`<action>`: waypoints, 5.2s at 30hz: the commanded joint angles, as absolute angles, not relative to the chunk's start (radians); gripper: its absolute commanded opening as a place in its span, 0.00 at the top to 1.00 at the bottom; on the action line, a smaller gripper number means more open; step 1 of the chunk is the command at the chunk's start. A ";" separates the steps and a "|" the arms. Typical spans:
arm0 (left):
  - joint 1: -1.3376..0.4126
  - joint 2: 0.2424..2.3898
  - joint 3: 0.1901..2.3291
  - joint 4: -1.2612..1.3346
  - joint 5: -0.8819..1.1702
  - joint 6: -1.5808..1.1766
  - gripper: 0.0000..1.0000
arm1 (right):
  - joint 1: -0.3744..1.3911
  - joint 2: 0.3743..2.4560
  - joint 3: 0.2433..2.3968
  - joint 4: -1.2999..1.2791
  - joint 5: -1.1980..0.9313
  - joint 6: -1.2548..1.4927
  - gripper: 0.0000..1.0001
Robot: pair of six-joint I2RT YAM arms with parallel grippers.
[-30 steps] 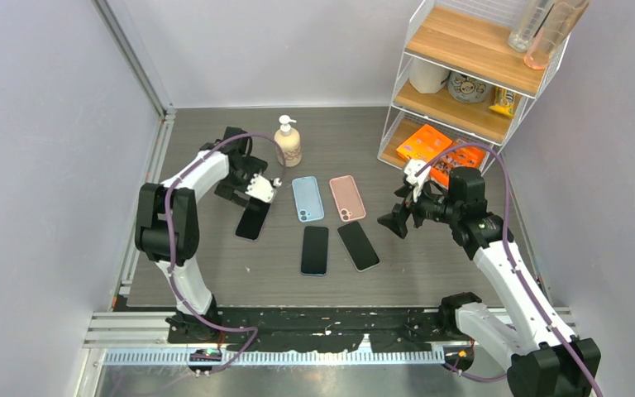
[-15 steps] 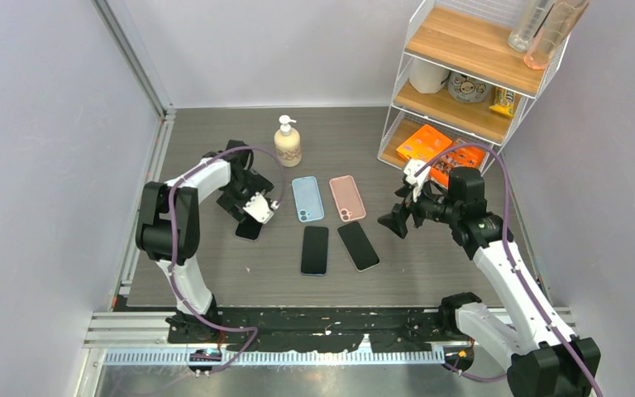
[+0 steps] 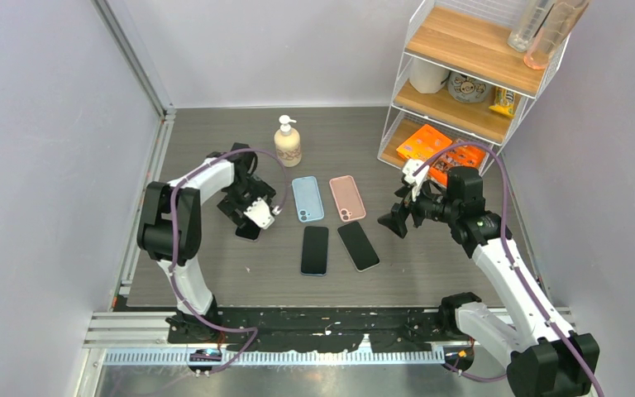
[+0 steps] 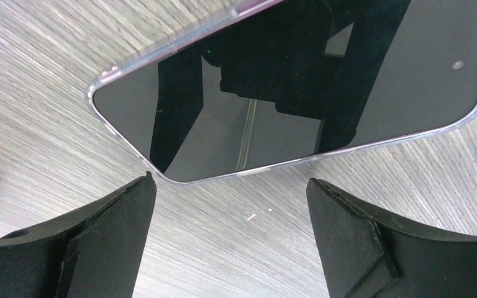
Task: Take the phone out of the phone case
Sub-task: Adjust the phone at the center of the board, then pick up the phone at the center of the board.
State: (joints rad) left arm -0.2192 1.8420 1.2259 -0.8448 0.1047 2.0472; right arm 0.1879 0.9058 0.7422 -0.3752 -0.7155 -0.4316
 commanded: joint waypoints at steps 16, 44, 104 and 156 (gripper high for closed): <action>-0.304 1.817 1.298 -1.006 0.227 2.283 0.00 | 0.189 0.918 0.753 -0.352 -0.716 -0.443 0.04; 0.182 1.303 1.189 -0.743 0.769 0.968 0.00 | 0.817 1.443 1.098 -0.052 -0.191 -0.359 0.05; 0.405 1.196 1.079 -0.704 0.510 0.574 0.00 | 1.005 2.492 2.134 -0.683 0.089 -0.071 0.05; 0.325 1.180 0.981 -0.705 0.471 0.561 0.00 | 0.914 2.268 1.807 -0.555 0.021 0.165 0.05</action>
